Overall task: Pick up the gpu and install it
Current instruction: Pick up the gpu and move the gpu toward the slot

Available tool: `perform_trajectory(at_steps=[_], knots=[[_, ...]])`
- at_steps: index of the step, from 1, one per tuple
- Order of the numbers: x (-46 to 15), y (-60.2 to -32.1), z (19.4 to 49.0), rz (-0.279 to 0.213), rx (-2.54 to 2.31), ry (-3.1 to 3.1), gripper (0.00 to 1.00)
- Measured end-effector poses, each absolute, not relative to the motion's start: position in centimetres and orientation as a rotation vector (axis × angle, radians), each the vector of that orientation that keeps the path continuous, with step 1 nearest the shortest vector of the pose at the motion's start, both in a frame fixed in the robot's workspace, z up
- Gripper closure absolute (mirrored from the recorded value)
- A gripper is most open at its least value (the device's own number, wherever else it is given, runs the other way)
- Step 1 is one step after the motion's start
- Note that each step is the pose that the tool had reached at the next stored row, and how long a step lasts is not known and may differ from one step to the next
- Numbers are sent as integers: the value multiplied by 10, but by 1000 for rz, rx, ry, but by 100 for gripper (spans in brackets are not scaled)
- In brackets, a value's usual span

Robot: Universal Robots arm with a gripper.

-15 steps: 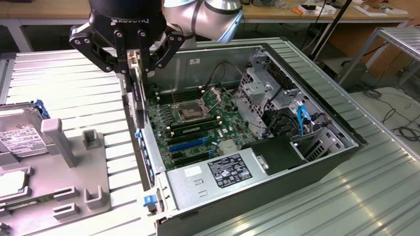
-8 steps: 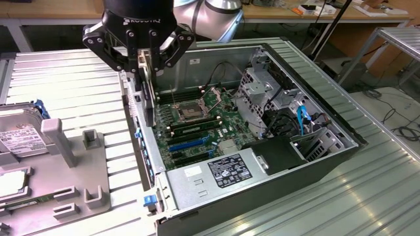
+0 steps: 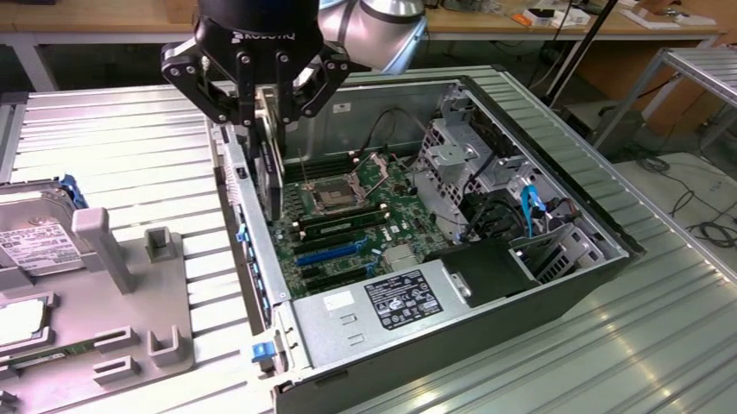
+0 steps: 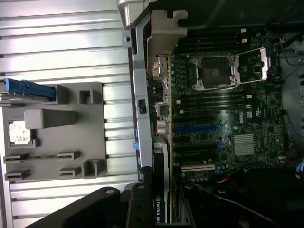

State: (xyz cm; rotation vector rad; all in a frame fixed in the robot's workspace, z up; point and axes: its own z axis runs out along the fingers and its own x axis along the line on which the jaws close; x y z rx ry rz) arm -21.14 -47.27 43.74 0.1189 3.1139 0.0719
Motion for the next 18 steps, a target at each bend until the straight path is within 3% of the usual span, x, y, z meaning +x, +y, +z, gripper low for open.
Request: perform_trajectory(at_steps=[18], knots=[[-167,-472,437,72,119,3114,73]])
